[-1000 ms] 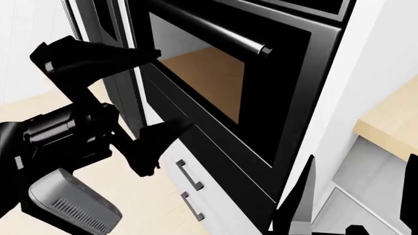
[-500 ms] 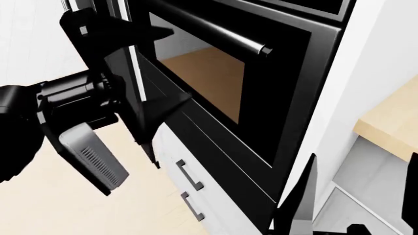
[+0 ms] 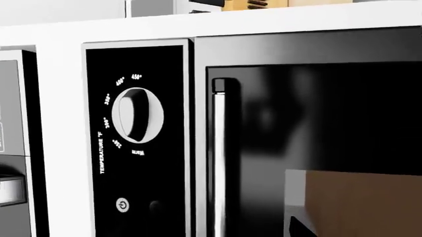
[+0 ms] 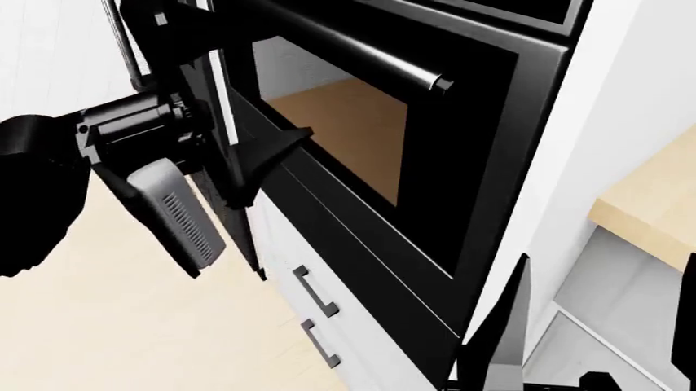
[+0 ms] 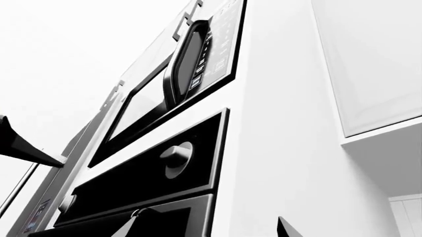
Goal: Open the oven door
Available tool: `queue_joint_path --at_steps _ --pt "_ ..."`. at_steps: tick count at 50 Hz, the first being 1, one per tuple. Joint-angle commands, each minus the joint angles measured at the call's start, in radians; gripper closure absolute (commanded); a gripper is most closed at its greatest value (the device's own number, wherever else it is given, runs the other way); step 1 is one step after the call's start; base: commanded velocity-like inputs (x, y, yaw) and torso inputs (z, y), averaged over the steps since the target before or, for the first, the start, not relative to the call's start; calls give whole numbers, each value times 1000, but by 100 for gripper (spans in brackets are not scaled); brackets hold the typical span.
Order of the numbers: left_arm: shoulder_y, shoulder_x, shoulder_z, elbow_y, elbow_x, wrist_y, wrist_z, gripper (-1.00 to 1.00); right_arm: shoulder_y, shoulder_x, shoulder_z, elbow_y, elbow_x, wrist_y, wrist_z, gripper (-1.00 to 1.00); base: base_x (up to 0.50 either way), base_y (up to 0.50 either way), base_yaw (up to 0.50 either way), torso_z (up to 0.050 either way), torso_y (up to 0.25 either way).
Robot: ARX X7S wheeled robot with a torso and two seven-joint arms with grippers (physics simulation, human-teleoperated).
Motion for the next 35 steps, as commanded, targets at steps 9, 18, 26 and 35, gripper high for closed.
queue_joint_path --at_steps 9,18,26,35 --pt "-37 32 29 -126 59 21 9 -100 -1 4 3 0 0 -1 6 -100 0 0 0 0 0" --pt "-67 59 33 -169 79 5 6 -100 2 6 4 0 5 2 6 -100 0 0 0 0 0" --pt "-86 82 28 -159 88 -41 -2 -100 5 6 4 -1 6 6 6 -100 0 0 0 0 0" --pt "-91 134 13 -136 78 -96 -37 -100 4 6 6 -5 7 8 9 -100 0 0 0 0 0"
